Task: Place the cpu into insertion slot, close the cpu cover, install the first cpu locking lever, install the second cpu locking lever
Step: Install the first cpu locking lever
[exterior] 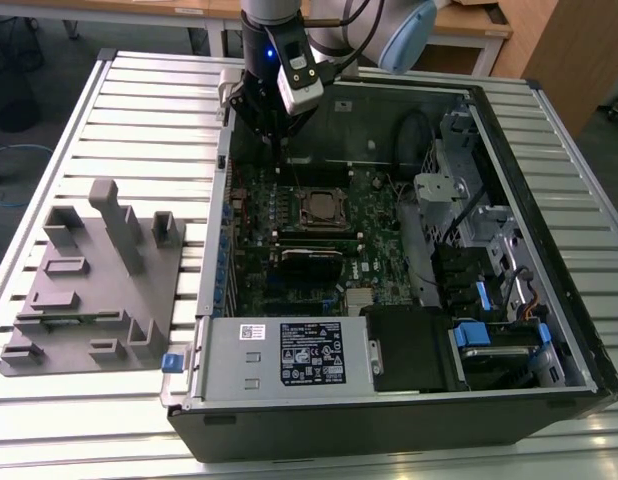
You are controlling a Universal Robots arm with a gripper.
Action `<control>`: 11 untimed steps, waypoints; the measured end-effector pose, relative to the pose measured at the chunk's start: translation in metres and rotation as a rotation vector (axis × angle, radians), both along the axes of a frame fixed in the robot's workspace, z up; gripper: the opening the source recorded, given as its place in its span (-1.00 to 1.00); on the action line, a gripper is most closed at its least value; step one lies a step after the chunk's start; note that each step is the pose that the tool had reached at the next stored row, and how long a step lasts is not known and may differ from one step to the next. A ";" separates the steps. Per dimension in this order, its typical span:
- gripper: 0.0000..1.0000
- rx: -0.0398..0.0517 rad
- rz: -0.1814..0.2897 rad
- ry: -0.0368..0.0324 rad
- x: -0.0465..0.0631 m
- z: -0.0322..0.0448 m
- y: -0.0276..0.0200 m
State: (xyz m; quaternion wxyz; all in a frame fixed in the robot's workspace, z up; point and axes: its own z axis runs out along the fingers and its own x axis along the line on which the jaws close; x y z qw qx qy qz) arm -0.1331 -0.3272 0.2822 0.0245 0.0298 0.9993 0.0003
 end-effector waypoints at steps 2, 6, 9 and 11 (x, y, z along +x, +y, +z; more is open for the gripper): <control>-0.80 0.0000 0.000 0.0000 0.000 0.0000 0.0002; -0.80 0.0000 0.000 0.0001 0.000 0.0000 0.0006; -0.80 0.0000 0.000 0.0001 0.000 0.0000 0.0014; -0.80 0.0000 0.000 0.0001 0.000 0.0000 0.0020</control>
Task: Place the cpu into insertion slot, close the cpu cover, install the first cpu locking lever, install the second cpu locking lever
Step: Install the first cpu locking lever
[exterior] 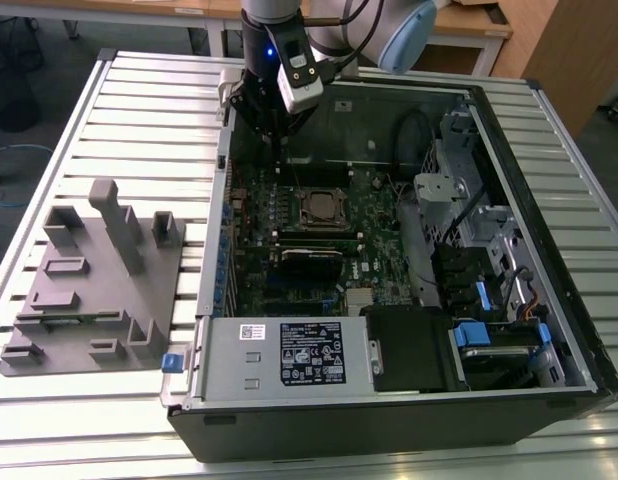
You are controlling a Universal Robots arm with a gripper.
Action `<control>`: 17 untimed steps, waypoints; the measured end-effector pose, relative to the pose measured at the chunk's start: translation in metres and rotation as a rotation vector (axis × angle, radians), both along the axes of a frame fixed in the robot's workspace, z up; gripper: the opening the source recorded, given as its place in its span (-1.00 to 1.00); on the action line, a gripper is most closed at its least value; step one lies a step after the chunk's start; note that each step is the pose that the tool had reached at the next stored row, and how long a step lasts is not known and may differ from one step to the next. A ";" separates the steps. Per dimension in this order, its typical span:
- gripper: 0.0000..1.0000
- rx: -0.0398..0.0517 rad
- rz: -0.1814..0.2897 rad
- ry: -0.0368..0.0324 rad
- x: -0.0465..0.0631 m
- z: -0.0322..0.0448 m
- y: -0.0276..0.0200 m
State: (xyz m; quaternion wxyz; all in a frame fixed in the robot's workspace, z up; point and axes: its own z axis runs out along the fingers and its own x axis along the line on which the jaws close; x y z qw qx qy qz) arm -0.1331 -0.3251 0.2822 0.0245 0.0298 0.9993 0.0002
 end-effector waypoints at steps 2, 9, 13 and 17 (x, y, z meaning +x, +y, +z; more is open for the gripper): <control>-0.80 0.0000 0.000 0.0000 0.000 0.0000 0.0003; -0.80 0.0205 0.000 0.0001 0.000 -0.0002 0.0006; -0.80 0.0468 0.000 0.0000 0.000 -0.0002 0.0006; -0.80 0.0730 0.000 -0.0001 0.000 -0.0003 0.0005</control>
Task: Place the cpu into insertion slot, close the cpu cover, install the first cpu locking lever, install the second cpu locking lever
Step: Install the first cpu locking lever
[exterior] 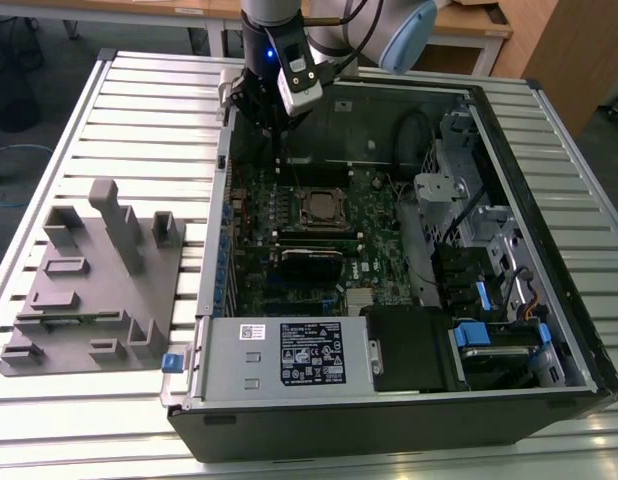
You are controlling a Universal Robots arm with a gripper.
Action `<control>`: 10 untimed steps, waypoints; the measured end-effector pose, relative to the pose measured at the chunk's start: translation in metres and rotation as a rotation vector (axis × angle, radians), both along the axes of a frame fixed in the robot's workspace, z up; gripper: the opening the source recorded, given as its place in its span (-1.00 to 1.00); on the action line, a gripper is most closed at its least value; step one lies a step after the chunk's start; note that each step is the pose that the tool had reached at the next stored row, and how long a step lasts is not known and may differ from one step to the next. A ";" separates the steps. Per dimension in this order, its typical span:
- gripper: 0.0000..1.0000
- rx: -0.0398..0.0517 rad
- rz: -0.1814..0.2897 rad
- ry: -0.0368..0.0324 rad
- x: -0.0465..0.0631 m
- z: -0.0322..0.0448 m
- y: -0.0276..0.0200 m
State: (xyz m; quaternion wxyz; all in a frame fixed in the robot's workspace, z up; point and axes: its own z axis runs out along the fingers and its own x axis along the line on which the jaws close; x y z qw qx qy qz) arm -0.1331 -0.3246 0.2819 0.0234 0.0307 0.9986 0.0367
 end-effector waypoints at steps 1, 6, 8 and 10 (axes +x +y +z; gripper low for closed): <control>-0.80 0.0004 0.000 0.0001 0.000 0.0000 0.0000; -0.80 0.0261 0.000 0.0000 0.000 0.0000 -0.0002; -0.80 0.0373 0.000 0.0002 0.000 0.0001 -0.0005; -0.80 0.0530 0.000 0.0000 0.000 0.0000 -0.0009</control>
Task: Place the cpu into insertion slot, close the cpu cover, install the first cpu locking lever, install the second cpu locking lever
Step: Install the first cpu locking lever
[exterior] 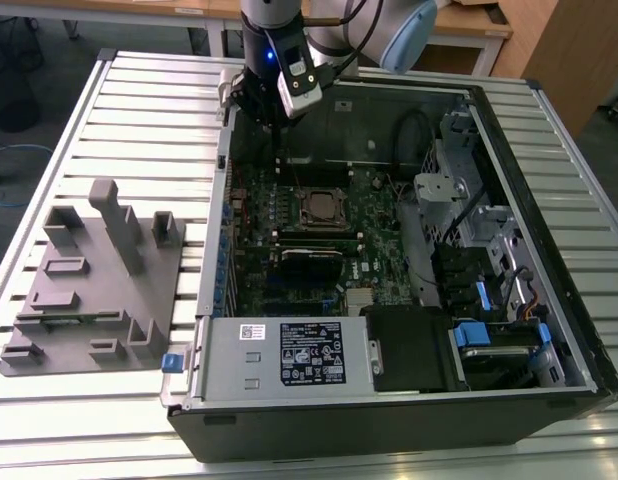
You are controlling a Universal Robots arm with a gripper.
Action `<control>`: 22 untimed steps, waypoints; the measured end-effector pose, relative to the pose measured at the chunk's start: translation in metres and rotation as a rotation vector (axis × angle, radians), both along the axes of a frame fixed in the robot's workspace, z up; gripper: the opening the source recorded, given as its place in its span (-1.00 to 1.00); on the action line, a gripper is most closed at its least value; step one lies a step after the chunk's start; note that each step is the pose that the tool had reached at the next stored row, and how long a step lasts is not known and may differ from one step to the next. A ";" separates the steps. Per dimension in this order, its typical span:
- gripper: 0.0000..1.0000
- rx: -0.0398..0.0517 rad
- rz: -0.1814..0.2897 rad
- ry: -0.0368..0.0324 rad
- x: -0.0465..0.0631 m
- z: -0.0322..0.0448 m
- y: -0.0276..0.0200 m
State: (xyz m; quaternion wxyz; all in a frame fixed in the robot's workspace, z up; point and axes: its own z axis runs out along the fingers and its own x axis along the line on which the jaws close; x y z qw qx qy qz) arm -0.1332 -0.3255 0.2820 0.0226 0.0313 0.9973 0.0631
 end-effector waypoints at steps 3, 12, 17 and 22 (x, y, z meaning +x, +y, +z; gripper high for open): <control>-0.80 0.0002 0.000 0.0000 0.000 0.0000 0.0000; -0.80 0.0121 0.000 0.0001 0.000 0.0001 -0.0022; -0.80 0.0146 0.000 0.0001 0.000 0.0000 -0.0034; -0.80 0.0191 0.000 0.0001 0.000 0.0000 -0.0045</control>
